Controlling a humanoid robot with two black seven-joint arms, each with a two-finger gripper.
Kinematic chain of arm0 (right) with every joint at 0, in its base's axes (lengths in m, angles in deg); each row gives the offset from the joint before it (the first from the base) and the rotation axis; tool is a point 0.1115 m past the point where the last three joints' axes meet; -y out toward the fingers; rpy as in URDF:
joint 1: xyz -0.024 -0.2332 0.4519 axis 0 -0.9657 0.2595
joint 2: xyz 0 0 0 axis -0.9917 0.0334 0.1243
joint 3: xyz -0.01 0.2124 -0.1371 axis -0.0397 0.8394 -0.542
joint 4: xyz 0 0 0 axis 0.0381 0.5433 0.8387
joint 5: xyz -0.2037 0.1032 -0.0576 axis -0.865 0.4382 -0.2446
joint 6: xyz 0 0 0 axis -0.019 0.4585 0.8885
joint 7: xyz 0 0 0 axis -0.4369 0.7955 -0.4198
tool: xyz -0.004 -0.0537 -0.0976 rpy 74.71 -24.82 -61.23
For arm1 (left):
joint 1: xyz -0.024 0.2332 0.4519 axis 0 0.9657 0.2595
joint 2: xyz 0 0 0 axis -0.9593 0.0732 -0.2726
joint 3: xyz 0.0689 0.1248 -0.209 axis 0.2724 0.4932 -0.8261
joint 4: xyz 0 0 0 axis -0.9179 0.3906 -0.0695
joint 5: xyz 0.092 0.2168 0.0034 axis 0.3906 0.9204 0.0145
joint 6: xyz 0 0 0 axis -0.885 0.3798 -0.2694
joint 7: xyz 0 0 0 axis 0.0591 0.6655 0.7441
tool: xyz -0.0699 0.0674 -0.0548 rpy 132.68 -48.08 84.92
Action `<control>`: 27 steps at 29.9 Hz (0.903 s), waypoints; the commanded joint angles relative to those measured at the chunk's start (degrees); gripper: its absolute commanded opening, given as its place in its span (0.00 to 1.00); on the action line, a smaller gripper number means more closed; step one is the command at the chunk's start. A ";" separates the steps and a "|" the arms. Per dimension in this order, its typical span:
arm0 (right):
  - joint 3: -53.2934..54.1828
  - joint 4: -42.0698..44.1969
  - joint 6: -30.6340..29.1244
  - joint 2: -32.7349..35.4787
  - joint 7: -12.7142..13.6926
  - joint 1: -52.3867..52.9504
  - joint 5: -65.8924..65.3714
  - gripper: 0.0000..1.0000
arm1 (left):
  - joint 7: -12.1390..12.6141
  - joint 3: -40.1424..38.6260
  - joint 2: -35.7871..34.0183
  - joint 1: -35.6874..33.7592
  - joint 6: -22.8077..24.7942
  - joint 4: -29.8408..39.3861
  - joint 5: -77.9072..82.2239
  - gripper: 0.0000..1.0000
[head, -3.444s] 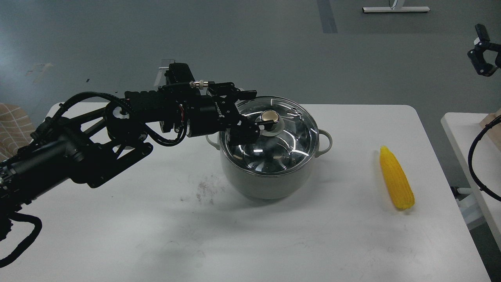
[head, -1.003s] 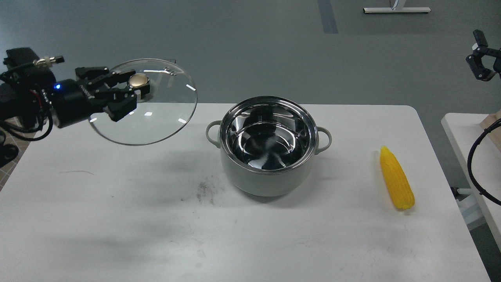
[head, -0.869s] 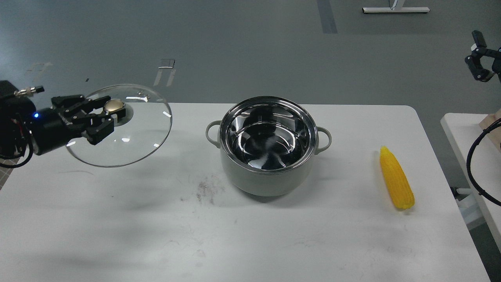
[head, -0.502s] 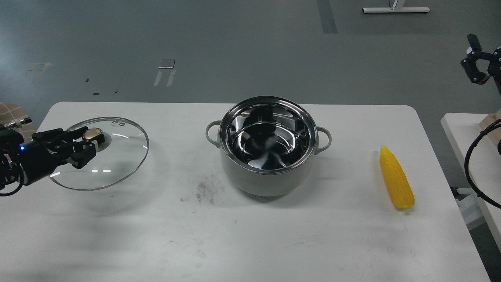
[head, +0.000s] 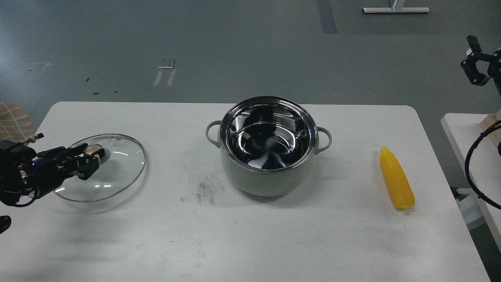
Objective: Open pot and put corn in
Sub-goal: 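Lower the lid onto the table and open the left gripper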
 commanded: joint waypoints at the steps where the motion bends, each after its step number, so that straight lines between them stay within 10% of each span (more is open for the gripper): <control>1: 0.00 0.01 0.00 0.08 -0.01 -0.05 0.00 1.00 | 0.00 0.01 0.01 0.56 0.05 -0.02 -0.06 0.72; 13: -2.19 -1.39 0.00 4.29 0.08 -0.05 -4.74 1.00 | 0.00 -2.36 -0.08 -7.06 0.58 0.68 -14.10 0.88; 27: -5.62 -13.35 0.00 13.35 0.17 -6.38 -25.90 1.00 | 0.00 -2.62 4.39 -35.73 23.69 -0.28 -77.11 0.90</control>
